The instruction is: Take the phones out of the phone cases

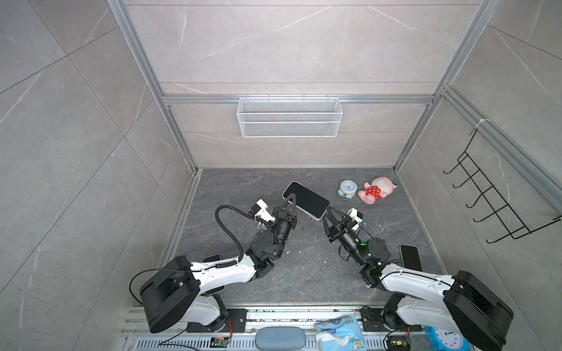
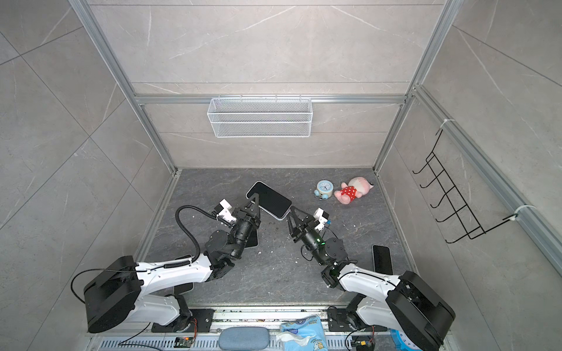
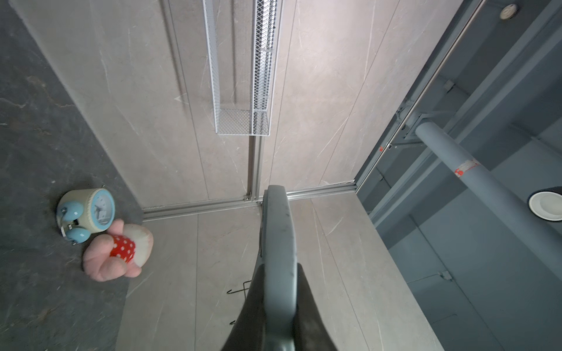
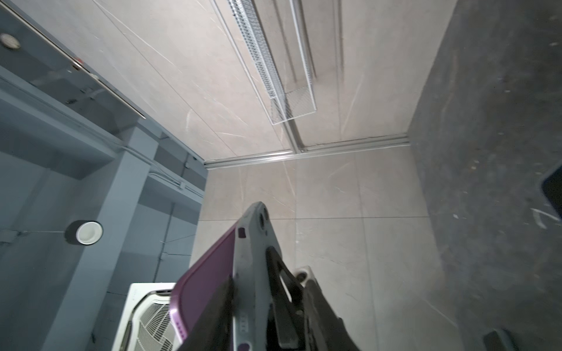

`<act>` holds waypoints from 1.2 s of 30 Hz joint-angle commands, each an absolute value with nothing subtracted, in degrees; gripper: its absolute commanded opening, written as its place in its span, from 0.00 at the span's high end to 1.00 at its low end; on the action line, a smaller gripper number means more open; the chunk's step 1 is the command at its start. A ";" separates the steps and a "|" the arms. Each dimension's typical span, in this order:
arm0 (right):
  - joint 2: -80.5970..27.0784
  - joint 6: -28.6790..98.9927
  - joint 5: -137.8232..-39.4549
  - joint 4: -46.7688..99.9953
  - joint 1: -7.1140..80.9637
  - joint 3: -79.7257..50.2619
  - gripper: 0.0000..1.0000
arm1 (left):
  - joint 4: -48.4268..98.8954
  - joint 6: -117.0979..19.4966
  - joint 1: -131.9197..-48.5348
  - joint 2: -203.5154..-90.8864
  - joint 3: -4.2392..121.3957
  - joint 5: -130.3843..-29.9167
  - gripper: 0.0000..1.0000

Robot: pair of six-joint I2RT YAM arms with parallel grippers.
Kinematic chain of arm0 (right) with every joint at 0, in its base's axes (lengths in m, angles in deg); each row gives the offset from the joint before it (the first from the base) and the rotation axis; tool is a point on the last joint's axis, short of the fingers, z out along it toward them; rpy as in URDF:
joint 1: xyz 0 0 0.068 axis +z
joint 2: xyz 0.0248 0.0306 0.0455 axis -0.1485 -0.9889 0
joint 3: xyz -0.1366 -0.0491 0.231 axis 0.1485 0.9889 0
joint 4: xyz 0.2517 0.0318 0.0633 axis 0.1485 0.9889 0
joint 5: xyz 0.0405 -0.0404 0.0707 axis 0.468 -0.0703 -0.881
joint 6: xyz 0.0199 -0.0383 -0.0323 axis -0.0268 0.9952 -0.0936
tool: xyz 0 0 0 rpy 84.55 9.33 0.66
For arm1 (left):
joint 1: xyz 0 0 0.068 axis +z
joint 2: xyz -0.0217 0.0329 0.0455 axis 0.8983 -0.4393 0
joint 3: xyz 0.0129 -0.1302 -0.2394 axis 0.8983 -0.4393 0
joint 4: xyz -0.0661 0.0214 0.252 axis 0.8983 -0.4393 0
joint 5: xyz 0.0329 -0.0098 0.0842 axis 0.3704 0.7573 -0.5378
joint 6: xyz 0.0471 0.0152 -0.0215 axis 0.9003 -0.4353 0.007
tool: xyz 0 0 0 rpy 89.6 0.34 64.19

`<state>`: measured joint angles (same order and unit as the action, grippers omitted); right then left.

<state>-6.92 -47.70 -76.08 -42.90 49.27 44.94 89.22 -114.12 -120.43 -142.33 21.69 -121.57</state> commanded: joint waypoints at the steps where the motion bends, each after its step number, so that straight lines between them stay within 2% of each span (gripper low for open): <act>1: -3.92 -44.24 -81.31 -36.04 48.12 47.66 0.60 | 89.66 -117.45 -119.21 -137.61 21.47 -118.55 1.00; 7: 5.50 -39.42 -85.61 -20.18 46.39 49.07 0.52 | 79.76 -123.19 -115.34 -134.68 19.95 -112.77 1.00; 10: 15.13 -34.32 -84.95 -1.28 46.16 46.81 0.48 | 74.64 -125.16 -112.94 -132.65 19.62 -109.74 1.00; 12: 23.17 -29.13 -82.46 17.01 46.12 42.79 0.45 | 72.26 -126.45 -110.84 -132.05 19.97 -106.35 1.00; 14: 29.19 -26.50 -81.48 23.72 46.18 42.02 0.43 | 71.27 -127.39 -109.06 -131.94 20.18 -103.57 1.00; 17: 35.99 -26.00 -82.57 25.28 46.16 43.62 0.40 | 70.77 -127.73 -107.41 -132.82 20.33 -100.15 1.00; 19: 36.74 -25.42 -85.44 22.81 46.16 43.94 0.39 | 71.97 -130.07 -106.81 -134.56 20.79 -97.81 1.00; 25: 29.76 -25.92 -93.40 11.37 46.37 43.28 0.39 | 77.11 -131.94 -106.50 -140.99 23.35 -92.68 1.00; 36: 23.42 -28.22 -93.61 1.14 46.92 46.15 0.41 | 79.19 -131.13 -107.34 -143.85 24.11 -91.70 1.00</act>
<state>24.75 -27.48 -92.85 7.04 46.52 44.76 71.21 -130.17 -106.85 -144.19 20.82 -92.75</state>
